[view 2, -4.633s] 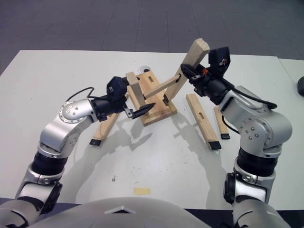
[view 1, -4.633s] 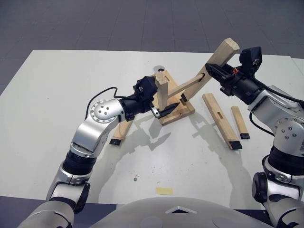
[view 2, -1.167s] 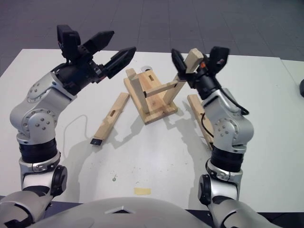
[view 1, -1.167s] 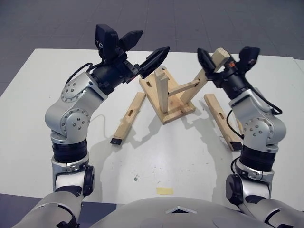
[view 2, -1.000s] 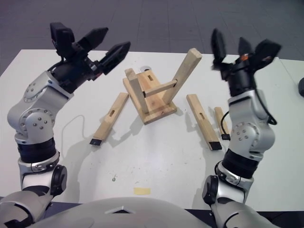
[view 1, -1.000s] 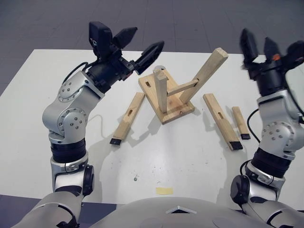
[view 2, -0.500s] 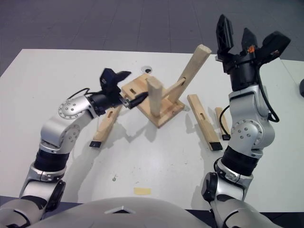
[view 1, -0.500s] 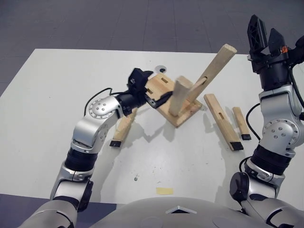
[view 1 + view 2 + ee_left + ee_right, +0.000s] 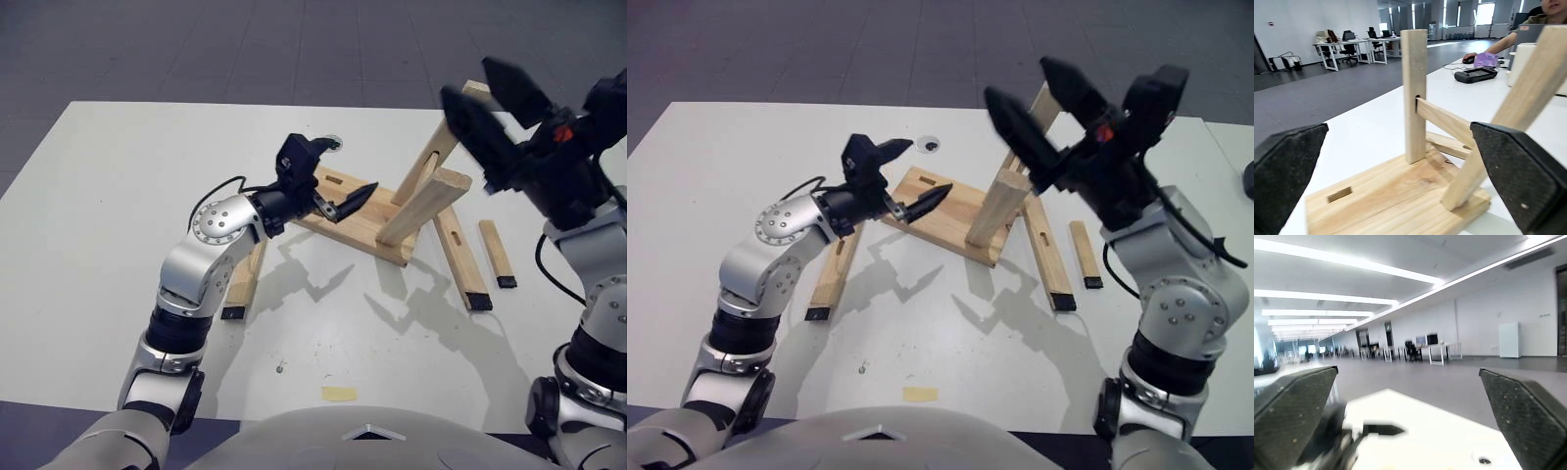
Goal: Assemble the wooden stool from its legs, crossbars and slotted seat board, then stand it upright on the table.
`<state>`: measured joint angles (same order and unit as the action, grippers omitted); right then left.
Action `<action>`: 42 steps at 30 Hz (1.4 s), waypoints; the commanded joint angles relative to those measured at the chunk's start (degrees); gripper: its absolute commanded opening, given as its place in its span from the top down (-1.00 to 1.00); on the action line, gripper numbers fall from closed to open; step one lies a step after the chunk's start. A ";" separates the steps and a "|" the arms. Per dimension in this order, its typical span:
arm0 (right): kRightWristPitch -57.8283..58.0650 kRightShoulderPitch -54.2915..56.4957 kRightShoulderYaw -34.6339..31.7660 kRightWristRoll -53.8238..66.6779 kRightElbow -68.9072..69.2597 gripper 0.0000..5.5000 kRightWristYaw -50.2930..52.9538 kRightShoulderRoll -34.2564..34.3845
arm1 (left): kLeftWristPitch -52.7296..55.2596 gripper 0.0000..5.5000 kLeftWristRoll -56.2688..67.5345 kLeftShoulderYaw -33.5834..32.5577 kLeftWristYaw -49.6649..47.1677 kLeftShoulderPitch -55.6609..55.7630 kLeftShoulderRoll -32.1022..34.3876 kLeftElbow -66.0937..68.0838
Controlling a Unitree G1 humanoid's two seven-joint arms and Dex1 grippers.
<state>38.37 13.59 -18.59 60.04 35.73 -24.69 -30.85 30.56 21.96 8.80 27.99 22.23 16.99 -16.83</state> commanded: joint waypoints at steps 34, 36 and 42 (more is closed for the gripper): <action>-10.80 -3.46 -2.64 -52.28 -13.38 -0.95 34.52 13.33 | -1.81 -0.96 -4.67 -2.03 0.02 -1.06 0.19 2.56; -5.49 -5.78 -2.33 -50.15 -9.38 -0.95 34.82 15.88 | -1.83 -0.96 -4.76 -2.40 -0.02 -1.30 0.51 2.54; 17.51 -6.29 -6.52 -39.67 1.98 -0.95 39.78 27.03 | -1.67 -0.96 -4.92 -2.19 0.71 -1.20 0.83 2.72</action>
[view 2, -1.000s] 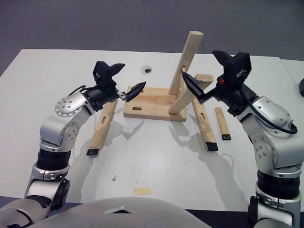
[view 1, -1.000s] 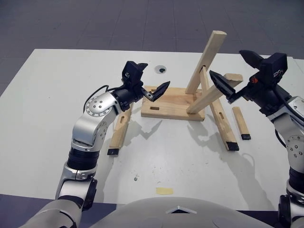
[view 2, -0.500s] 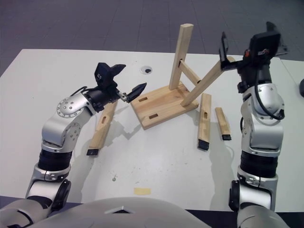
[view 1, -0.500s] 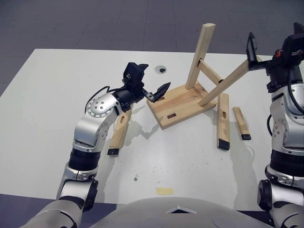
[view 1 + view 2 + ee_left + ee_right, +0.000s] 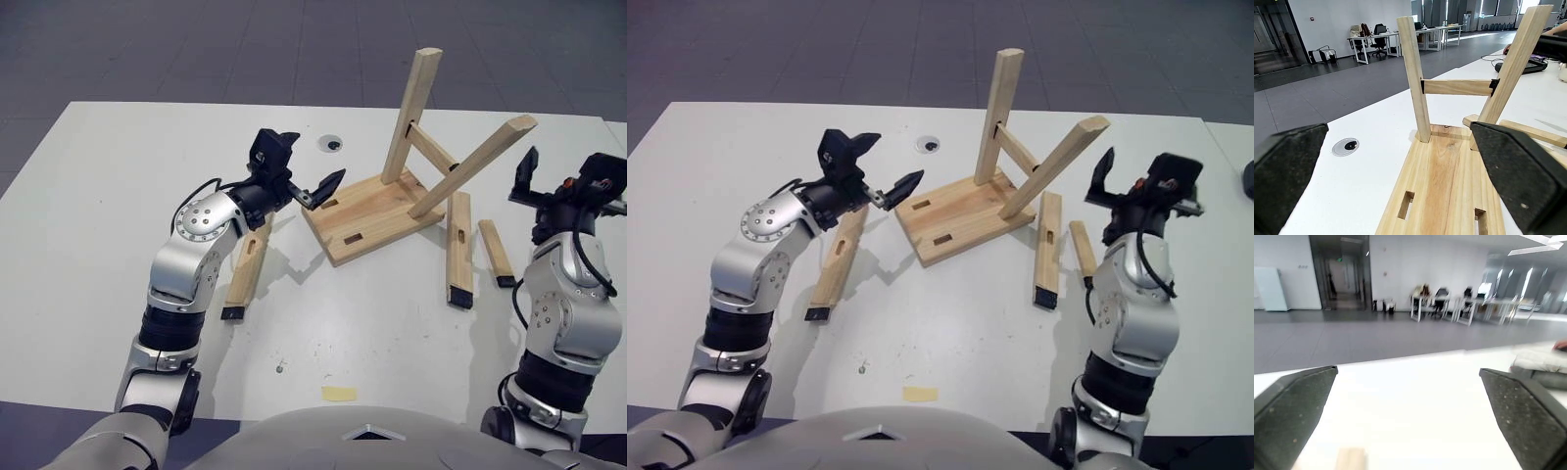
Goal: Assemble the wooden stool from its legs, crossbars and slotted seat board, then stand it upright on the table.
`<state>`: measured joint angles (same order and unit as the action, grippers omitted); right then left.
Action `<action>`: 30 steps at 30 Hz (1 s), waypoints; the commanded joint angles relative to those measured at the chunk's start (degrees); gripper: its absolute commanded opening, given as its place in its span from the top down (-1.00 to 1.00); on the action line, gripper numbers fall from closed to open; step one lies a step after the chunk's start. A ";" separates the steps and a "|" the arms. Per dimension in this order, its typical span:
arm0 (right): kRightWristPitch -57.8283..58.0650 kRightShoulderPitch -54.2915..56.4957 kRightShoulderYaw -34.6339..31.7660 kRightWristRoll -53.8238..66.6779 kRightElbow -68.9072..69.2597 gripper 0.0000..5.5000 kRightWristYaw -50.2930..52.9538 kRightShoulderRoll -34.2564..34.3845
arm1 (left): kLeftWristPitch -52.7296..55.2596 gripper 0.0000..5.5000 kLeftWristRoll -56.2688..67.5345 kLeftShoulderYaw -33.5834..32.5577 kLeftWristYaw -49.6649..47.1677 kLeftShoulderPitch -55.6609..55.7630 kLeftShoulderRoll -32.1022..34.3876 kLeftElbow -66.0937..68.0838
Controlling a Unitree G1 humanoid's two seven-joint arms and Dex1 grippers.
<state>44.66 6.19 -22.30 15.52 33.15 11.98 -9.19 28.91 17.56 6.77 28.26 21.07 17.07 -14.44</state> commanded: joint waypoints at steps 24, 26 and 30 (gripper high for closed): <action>-3.66 22.55 3.25 4.81 -31.95 -0.95 -6.40 7.35 | -2.15 -0.96 -3.02 1.57 2.46 1.08 0.13 4.72; -7.18 22.46 5.59 4.23 -34.53 -0.95 -11.53 5.29 | -2.28 -0.96 -3.12 1.49 2.40 1.11 0.03 4.90; -11.08 20.35 13.08 1.48 -36.29 -0.95 -21.03 1.37 | -2.47 -0.96 -3.21 1.42 2.29 1.14 -0.34 5.14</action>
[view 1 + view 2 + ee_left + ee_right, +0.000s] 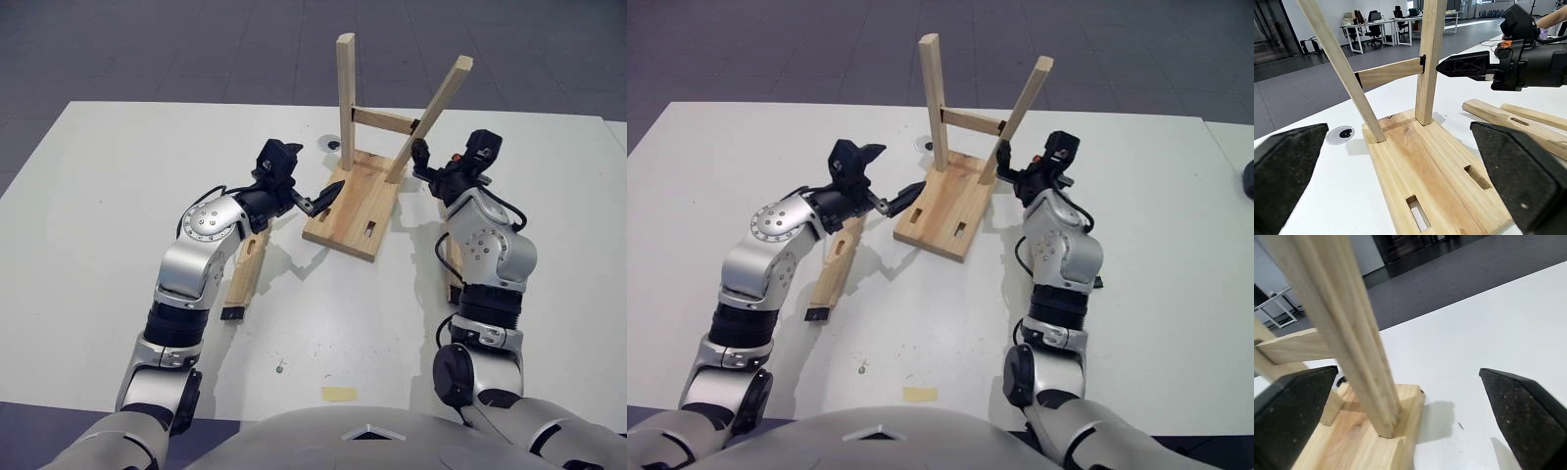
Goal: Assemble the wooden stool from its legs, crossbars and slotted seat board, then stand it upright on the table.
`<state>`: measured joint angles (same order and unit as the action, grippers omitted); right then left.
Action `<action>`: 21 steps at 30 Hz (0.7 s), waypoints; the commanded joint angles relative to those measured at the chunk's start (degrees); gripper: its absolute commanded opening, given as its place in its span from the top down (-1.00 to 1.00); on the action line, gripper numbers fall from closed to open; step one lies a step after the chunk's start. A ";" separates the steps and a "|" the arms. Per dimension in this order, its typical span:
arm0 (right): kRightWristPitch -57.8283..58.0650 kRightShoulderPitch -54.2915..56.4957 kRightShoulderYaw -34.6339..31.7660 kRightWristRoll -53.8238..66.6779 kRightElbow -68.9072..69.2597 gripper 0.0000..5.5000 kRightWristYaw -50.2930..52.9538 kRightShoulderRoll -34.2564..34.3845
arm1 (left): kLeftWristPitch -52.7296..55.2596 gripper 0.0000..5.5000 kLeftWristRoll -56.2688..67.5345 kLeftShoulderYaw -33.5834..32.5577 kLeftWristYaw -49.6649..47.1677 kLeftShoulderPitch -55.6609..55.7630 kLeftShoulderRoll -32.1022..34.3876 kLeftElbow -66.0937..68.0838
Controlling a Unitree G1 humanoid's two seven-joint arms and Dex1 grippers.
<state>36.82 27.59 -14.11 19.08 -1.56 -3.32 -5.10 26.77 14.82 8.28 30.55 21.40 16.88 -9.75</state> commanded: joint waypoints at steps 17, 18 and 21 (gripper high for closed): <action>-23.90 -38.68 -15.40 3.85 12.11 -0.95 -23.69 -15.40 | -1.55 -0.96 -2.43 -7.89 -7.81 -2.96 0.73 -4.28; -24.38 -39.67 -15.99 4.07 9.22 -0.95 -26.42 -17.50 | -1.62 -0.96 -2.18 -9.01 -8.58 -3.10 0.47 -4.20; -24.10 -40.36 -15.90 3.86 2.59 -0.95 -31.18 -21.94 | -1.55 -0.96 -2.51 -10.56 -9.48 -3.59 1.17 -4.31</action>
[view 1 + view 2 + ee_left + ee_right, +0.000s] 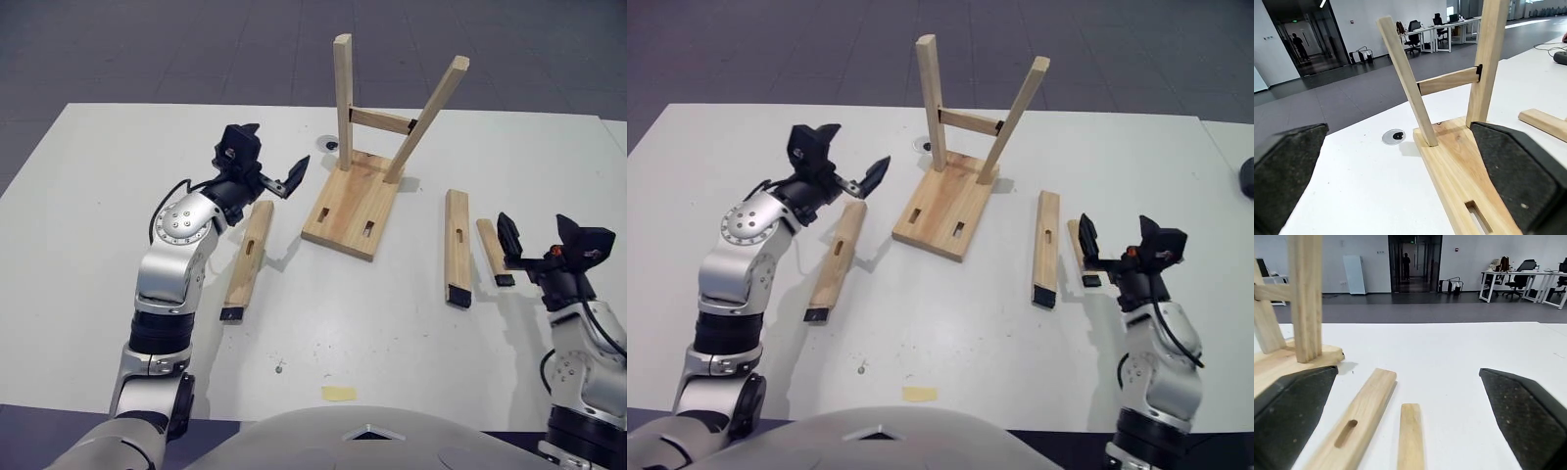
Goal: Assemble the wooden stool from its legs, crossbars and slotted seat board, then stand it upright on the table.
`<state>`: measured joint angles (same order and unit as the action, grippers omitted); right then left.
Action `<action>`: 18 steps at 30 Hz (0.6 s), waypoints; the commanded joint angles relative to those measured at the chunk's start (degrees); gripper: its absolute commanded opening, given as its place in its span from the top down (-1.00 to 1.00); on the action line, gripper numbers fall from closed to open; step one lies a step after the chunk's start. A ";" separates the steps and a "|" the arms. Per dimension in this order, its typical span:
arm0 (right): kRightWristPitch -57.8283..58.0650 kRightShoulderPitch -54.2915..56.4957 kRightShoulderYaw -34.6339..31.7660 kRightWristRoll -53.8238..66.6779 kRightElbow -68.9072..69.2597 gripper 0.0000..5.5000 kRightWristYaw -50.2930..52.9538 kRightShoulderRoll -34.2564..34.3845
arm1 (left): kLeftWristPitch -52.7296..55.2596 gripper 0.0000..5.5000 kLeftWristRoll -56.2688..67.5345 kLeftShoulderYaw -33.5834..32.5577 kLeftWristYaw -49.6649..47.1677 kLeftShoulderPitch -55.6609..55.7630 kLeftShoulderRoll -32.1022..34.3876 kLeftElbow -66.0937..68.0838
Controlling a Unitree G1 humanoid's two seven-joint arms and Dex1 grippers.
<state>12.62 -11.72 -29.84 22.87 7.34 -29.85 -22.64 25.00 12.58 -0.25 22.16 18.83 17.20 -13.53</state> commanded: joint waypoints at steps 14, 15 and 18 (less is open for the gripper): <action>17.29 1.75 9.61 -3.61 -10.87 -0.19 -1.19 -7.99 | 0.45 -0.96 -0.48 -0.29 -0.79 -0.88 1.16 -0.02; 19.33 1.17 9.98 -3.73 -10.36 -0.13 -0.07 -7.81 | 0.48 -0.96 -0.58 -0.21 -0.82 -0.92 1.26 0.06; 21.14 -1.02 12.78 -5.99 -8.75 0.04 1.05 -8.74 | 0.65 -0.96 -0.44 0.15 -0.65 -1.22 1.16 -0.05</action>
<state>29.24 -8.70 -20.16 19.37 -0.36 -29.55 -31.33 25.17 12.49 -0.55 21.25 17.88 18.16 -13.88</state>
